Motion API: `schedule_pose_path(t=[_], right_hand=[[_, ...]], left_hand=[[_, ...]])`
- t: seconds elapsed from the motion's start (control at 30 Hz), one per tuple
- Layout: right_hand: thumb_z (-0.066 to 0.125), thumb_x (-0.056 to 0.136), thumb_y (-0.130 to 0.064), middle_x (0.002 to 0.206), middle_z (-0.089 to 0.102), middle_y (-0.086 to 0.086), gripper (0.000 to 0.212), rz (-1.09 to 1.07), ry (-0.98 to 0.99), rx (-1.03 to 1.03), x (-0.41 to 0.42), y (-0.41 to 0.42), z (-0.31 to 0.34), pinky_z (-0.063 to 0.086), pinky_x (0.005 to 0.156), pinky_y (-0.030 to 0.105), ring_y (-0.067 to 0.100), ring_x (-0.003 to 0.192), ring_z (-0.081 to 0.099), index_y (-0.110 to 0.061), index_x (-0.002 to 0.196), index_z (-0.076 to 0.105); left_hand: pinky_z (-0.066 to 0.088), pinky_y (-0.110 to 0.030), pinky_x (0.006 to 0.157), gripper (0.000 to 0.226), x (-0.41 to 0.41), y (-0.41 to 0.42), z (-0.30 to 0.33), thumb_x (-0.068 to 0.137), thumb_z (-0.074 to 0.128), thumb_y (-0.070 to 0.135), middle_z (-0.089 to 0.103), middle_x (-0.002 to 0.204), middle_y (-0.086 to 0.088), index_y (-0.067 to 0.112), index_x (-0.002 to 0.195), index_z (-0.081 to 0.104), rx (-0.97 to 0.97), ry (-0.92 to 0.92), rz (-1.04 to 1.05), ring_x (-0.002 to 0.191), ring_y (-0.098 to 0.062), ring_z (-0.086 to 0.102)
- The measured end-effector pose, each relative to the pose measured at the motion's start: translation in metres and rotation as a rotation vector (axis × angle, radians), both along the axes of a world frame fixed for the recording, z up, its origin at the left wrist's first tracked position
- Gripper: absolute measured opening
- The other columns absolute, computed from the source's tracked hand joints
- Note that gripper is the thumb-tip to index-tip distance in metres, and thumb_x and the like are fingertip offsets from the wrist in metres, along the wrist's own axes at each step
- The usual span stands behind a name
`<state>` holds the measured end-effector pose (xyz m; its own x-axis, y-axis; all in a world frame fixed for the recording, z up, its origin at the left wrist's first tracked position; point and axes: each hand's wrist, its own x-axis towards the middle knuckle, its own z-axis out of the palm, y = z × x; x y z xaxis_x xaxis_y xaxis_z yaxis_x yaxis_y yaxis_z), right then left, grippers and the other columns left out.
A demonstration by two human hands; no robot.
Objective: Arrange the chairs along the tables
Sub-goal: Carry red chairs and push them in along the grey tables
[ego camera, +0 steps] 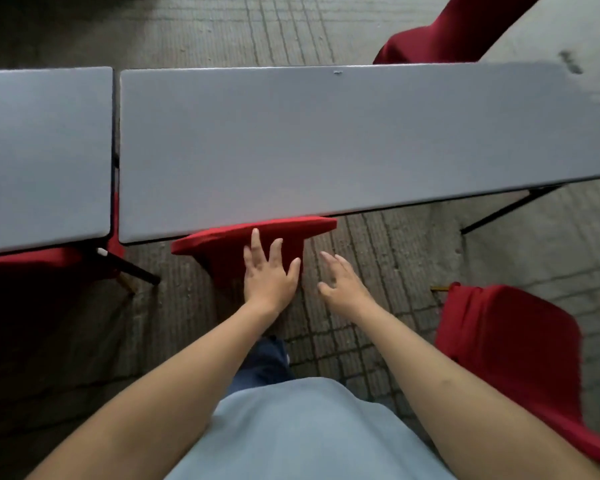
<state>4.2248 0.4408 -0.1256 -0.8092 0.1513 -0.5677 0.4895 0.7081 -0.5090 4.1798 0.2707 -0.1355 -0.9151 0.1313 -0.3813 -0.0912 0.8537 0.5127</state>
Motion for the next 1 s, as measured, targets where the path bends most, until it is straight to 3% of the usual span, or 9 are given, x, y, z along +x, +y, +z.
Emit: schedule_pose_path(t=[0.13, 0.17, 0.3, 0.57, 1.0], right_hand=[[0.057, 0.097, -0.028, 0.167, 0.017, 0.003, 0.07, -0.176, -0.006, 0.004, 0.097, 0.05, 0.004, 0.022, 0.121, 0.035, 0.02, 0.151, 0.023, -0.032, 0.159, 0.023], [0.057, 0.097, -0.027, 0.166, 0.018, 0.003, 0.07, -0.287, 0.007, 0.0, 0.166, 0.073, 0.013, 0.023, 0.121, 0.035, 0.02, 0.15, 0.025, -0.031, 0.159, 0.024], [0.057, 0.097, -0.024, 0.165, 0.02, 0.004, 0.071, -0.366, 0.004, -0.062, 0.239, 0.086, 0.011, 0.023, 0.12, 0.034, 0.022, 0.15, 0.025, -0.031, 0.159, 0.025], [0.062, 0.094, -0.015, 0.159, 0.031, 0.012, 0.068, -0.67, 0.021, -0.01, 0.447, 0.154, 0.046, 0.024, 0.117, 0.026, 0.023, 0.146, 0.032, -0.017, 0.156, 0.034], [0.061, 0.097, -0.019, 0.16, 0.028, 0.007, 0.063, -1.025, 0.141, -0.013, 0.579, 0.216, 0.053, 0.028, 0.111, 0.024, 0.023, 0.145, 0.033, -0.023, 0.155, 0.036]], left_hand=[[0.026, -0.047, 0.117, 0.069, 0.077, 0.045, -0.002, 0.099, 0.039, 0.059, 0.013, 0.164, -0.001, 0.023, 0.155, 0.022, 0.086, -0.092, -0.193, 0.15, -0.028, 0.011], [0.029, -0.047, 0.116, 0.068, 0.13, 0.074, 0.008, 0.099, 0.04, 0.059, 0.015, 0.163, -0.001, 0.022, 0.154, 0.024, 0.065, -0.087, -0.333, 0.149, -0.028, 0.014], [0.035, -0.045, 0.113, 0.067, 0.183, 0.091, 0.006, 0.098, 0.044, 0.057, 0.022, 0.16, -0.003, 0.02, 0.152, 0.03, 0.062, -0.13, -0.409, 0.144, -0.03, 0.026], [0.041, -0.044, 0.108, 0.065, 0.338, 0.206, 0.036, 0.092, 0.05, 0.059, 0.033, 0.153, -0.003, 0.021, 0.145, 0.04, 0.059, -0.064, -0.763, 0.134, -0.033, 0.041], [0.044, -0.049, 0.102, 0.059, 0.445, 0.333, 0.054, 0.091, 0.054, 0.051, 0.039, 0.145, -0.007, 0.021, 0.141, 0.04, 0.073, 0.012, -1.116, 0.13, -0.038, 0.044]])
